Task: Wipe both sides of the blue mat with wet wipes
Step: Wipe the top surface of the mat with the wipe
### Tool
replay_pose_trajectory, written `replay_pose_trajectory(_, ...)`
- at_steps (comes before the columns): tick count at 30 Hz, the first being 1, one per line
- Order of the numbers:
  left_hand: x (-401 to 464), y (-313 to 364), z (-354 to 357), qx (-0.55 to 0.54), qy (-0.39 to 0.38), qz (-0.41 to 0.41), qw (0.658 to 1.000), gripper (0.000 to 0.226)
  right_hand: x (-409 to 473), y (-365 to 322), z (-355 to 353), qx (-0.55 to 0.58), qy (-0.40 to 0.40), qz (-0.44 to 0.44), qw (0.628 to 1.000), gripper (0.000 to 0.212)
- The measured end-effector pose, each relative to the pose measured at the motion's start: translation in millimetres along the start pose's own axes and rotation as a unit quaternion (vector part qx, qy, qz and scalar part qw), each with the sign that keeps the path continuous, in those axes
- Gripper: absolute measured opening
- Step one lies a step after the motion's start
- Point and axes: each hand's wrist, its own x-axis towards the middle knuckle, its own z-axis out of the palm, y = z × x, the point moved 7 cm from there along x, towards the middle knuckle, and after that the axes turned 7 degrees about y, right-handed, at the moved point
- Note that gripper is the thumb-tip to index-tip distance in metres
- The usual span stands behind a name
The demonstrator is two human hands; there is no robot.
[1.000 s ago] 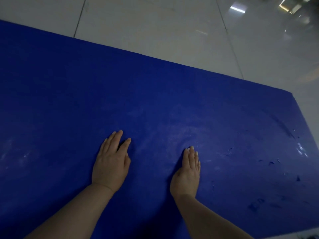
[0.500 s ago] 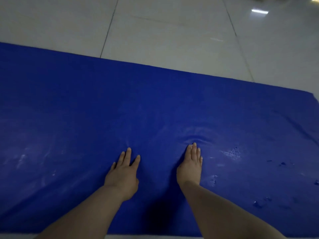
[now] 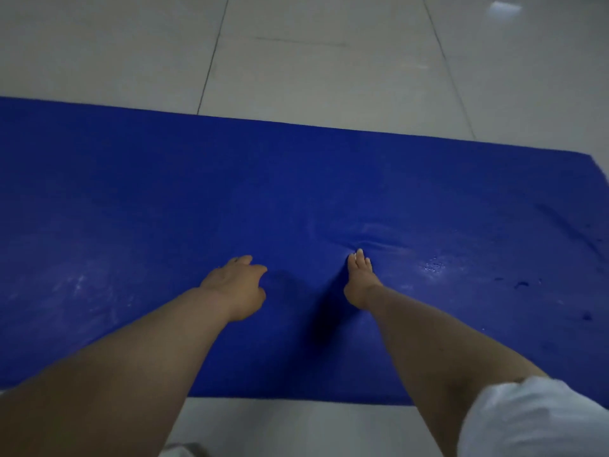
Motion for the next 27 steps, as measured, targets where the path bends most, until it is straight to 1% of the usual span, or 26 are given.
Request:
replay_pose_trajectory(2,-3.0,-3.3,3.0,-0.024,0.007,-0.001,1.000,0.052,-1.1,-1.6,-5.2,-0.021,-0.004,0.012,1.000,0.074)
replay_pose_trajectory(7,-6.3,-12.1,18.6,-0.030,0.010,-0.016,0.999,0.044,-22.0,-12.9,-17.7,-0.051,0.032,0.057,0.997,0.059)
replay_pose_trajectory(10,-5.9,0.8,14.2,-0.045,0.007,0.004,0.999,0.040,-40.4,-27.0,-26.2,-0.066,0.053,0.041,0.996,0.062)
replay_pose_trajectory(13,-6.7,16.2,-4.4,-0.047,0.019,0.032,0.998,0.038,-66.0,-43.1,-45.7,-0.045,0.076,0.023,0.996,0.058)
replay_pose_trajectory(16,-10.5,25.5,-27.3,-0.046,0.020,0.051,0.997,0.024,-97.1,-45.6,-58.6,-0.014,0.093,0.036,0.995,0.052)
replay_pose_trajectory(17,-12.4,27.4,-33.5,-0.044,0.021,0.057,0.997,0.016,-106.6,-43.9,-58.3,-0.005,0.091,0.045,0.995,0.052)
replay_pose_trajectory(19,-10.7,28.0,-40.9,-0.057,0.030,0.066,0.996,0.010,-119.3,-42.5,-58.5,0.007,0.095,0.050,0.994,0.053)
replay_pose_trajectory(21,-6.9,23.2,-37.9,-0.062,0.037,0.061,0.996,0.011,-118.6,-43.1,-57.2,0.037,0.113,0.046,0.992,0.055)
replay_pose_trajectory(22,-5.6,20.8,-32.2,-0.060,0.033,0.054,0.996,0.017,-115.1,-42.6,-54.3,0.051,0.120,0.046,0.990,0.057)
replay_pose_trajectory(24,0.9,17.5,-16.2,-0.066,0.024,0.042,0.997,0.038,-101.7,-37.1,-42.6,0.068,0.125,0.047,0.989,0.058)
replay_pose_trajectory(25,5.7,15.7,-7.2,-0.075,0.028,0.040,0.996,0.041,-92.2,-33.6,-35.2,0.082,0.128,0.039,0.988,0.057)
replay_pose_trajectory(27,18.2,7.8,12.3,-0.117,0.062,0.026,0.991,0.039,-74.2,-27.9,-22.6,0.148,0.146,0.037,0.977,0.056)
